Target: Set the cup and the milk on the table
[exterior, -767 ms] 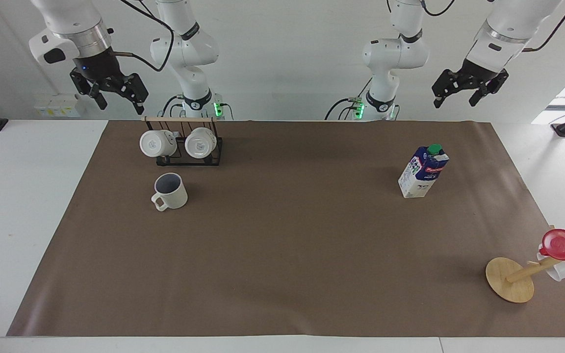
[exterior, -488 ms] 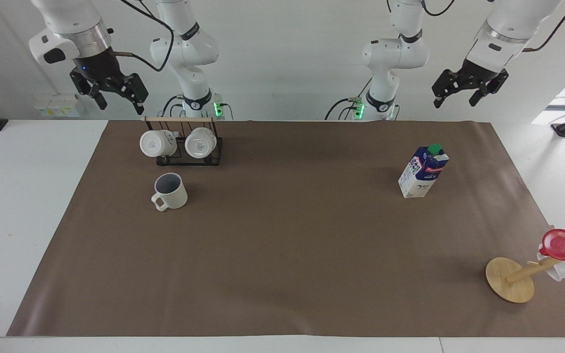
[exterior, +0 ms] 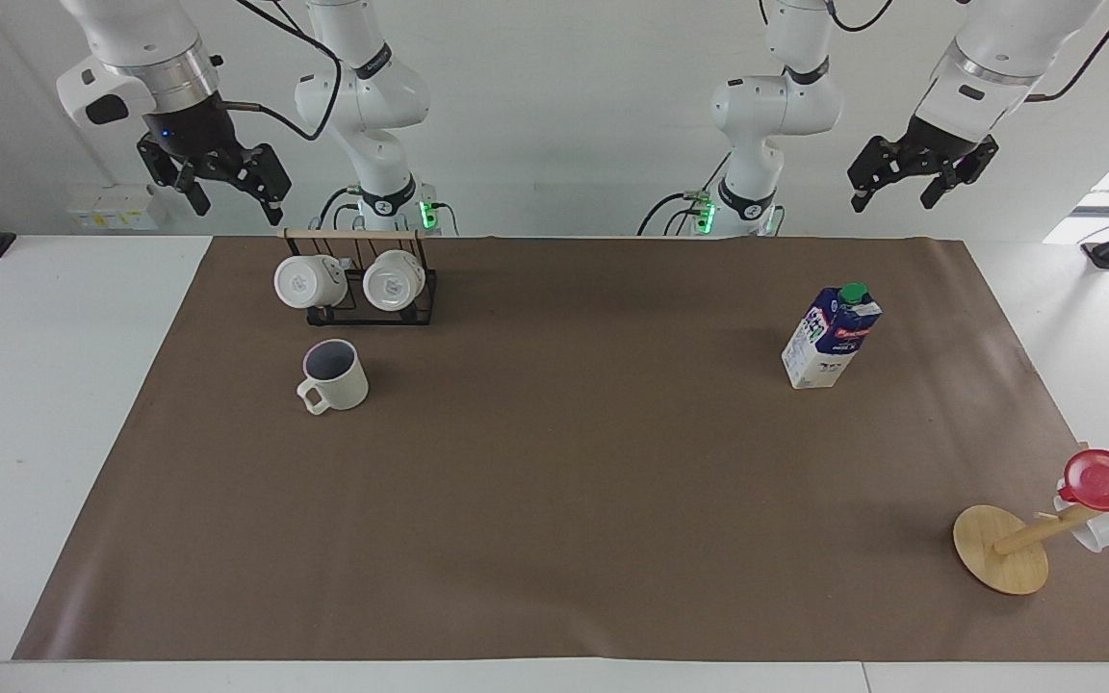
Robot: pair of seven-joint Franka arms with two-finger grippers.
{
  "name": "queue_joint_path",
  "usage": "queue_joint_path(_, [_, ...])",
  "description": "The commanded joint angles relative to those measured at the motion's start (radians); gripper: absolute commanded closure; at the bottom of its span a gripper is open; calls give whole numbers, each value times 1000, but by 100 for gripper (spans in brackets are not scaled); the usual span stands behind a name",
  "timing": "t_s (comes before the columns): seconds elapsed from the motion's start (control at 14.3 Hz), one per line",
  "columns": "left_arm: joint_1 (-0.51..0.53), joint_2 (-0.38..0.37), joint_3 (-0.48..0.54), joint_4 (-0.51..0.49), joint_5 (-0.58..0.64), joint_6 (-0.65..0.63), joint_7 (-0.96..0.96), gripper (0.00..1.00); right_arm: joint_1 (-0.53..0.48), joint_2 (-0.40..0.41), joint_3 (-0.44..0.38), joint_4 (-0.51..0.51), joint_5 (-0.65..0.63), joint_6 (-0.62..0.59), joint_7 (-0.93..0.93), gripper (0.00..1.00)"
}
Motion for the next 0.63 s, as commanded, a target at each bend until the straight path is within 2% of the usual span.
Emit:
queue_joint_path(0.0, [3, -7, 2, 2, -9, -15, 1, 0, -14, -16, 6, -21, 16, 9, -10, 0])
queue_joint_path(0.56, [3, -7, 2, 2, -9, -13, 1, 0, -14, -20, 6, -28, 16, 12, -12, 0])
